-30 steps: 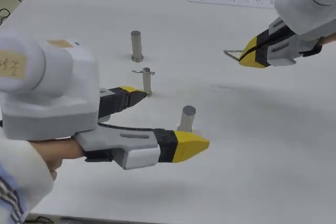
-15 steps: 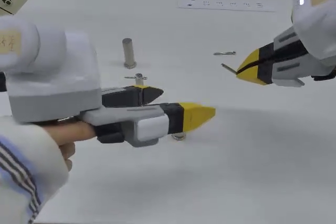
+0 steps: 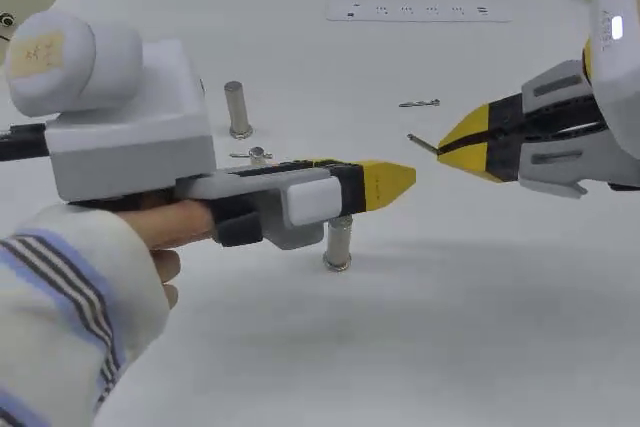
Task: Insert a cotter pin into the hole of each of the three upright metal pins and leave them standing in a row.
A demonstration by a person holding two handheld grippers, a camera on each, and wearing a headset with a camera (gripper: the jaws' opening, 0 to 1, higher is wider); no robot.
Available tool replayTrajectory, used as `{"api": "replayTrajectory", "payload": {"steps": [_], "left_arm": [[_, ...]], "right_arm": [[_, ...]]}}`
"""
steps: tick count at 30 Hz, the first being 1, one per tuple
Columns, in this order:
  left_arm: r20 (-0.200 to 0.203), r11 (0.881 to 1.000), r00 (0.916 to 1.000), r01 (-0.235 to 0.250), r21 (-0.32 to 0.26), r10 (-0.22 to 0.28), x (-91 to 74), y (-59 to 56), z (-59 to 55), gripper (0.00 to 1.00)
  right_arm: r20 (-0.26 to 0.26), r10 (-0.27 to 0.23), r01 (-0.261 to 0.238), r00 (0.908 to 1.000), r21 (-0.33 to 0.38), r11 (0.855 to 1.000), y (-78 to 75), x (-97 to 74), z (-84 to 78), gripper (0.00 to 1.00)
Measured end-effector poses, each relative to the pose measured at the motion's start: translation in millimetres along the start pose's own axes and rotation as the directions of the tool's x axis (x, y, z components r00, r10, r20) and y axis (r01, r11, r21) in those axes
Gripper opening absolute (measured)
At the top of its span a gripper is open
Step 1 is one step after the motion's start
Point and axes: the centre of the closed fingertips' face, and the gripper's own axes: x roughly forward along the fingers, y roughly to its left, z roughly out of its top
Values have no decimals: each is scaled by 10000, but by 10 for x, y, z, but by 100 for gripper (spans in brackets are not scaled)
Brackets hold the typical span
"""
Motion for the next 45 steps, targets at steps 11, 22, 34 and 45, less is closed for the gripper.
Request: {"api": "replayTrajectory", "payload": {"steps": [11,22,34,45], "left_arm": [[21,9978,9991,430,-511,-429,65,-83,-6,12],[34,9943,9985,543,-922,-542,85,-122,-63,8],[167,9936,9989,448,-1041,-433,85,-118,-72,3],[55,9947,9990,457,-922,-454,71,-125,-66,2]], "right_arm": [[291,-71,82,9996,-362,9993,154,-50,112,2],[270,-304,333,9992,-1142,9929,179,-26,186,2],[56,-378,381,9993,-1730,9842,204,-14,193,3],[132,-481,497,9988,-1731,9837,197,-28,217,3]]}}
